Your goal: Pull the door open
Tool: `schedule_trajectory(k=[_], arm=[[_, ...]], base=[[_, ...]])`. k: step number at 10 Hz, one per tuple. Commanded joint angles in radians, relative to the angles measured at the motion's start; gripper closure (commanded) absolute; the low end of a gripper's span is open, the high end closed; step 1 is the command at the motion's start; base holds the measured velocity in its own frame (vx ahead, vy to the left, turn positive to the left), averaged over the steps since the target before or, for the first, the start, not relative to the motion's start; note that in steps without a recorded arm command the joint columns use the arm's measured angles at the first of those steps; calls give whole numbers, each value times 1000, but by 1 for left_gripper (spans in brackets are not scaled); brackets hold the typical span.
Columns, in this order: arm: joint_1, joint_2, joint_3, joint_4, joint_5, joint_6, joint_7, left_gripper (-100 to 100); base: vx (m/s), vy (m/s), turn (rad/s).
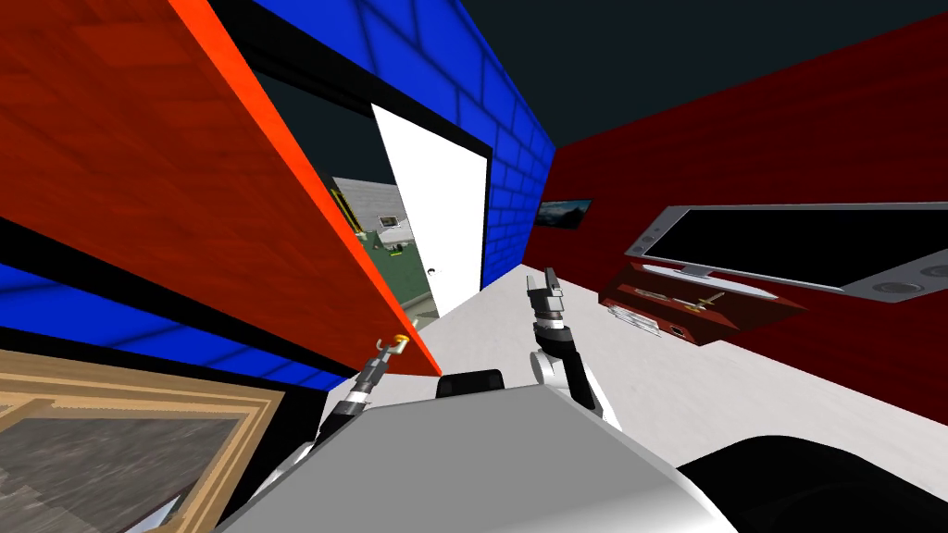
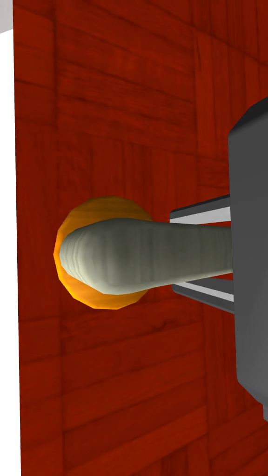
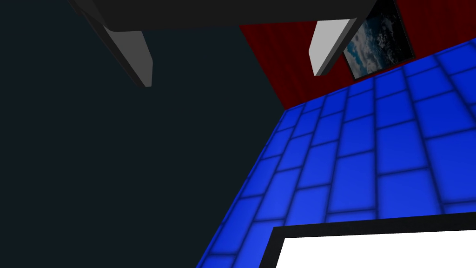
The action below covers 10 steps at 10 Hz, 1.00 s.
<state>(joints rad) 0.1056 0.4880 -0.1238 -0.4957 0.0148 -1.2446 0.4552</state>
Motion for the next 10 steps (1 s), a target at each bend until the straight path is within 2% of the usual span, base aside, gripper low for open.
schedule_trajectory(k=[1, 3, 4, 9, 10], arm=[[35, 5, -9, -49, -6, 2, 6, 100], [35, 5, -9, -49, -6, 2, 6, 100], [30, 6, -8, -29, -6, -4, 6, 100], [23, 11, -32, -30, -49, -30, 21, 100], [23, 11, -32, -42, -49, -30, 21, 100]], base=[[-59, 58, -8], [-17, 11, 11], [0, 0, 0], [85, -89, 12], [60, -65, 14]])
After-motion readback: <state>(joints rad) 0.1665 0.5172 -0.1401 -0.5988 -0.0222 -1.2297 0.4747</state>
